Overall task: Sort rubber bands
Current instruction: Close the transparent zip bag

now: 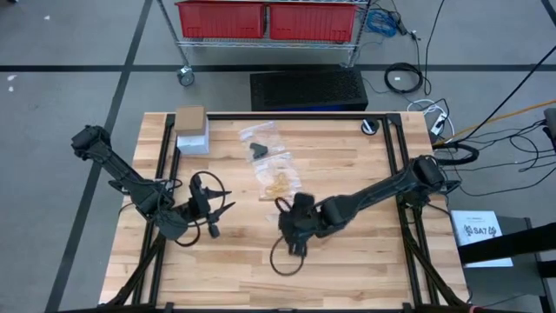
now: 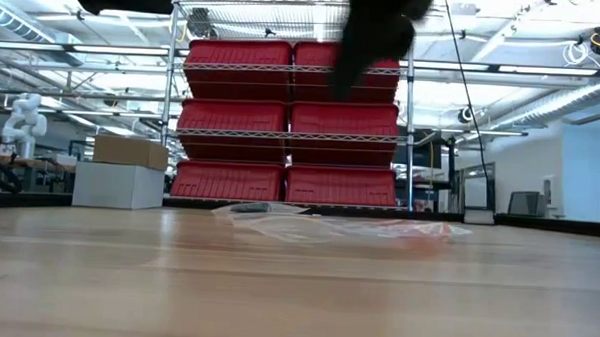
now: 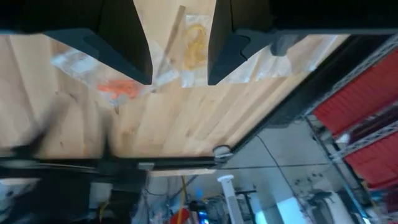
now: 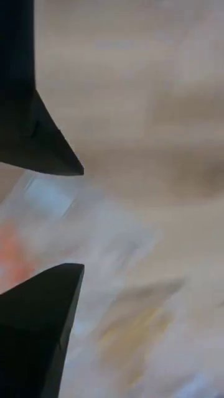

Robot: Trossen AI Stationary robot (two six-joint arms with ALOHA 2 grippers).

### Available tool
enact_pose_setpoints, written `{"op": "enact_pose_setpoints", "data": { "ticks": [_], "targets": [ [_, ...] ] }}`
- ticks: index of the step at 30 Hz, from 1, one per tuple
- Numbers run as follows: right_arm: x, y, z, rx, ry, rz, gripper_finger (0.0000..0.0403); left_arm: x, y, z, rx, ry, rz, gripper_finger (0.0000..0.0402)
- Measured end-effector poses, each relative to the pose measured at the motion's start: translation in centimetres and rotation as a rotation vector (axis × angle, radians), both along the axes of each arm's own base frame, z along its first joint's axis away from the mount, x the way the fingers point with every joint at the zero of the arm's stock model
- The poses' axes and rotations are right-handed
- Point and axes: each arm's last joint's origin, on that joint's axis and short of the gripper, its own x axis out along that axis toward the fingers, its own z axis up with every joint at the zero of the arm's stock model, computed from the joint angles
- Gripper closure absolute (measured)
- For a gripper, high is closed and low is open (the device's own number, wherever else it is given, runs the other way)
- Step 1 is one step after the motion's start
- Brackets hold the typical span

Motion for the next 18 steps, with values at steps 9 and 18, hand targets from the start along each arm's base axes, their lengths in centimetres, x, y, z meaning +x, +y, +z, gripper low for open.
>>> {"op": "enact_pose_setpoints", "data": {
  "ticks": [9, 18],
  "targets": [
    [-3.2, -5.3, -3.5, -0.152, 0.484, -0.099, 0.036, 0.0, -0.1, -0.1, -0.014, 0.016, -0.038, 0.0239],
    [-5.3, -4.0, -8.9, -0.047, 0.523, -0.044, 0.0401, 0.0, -0.1, -0.2, -0.006, 0.034, -0.046, 0.024]
  ]
}}
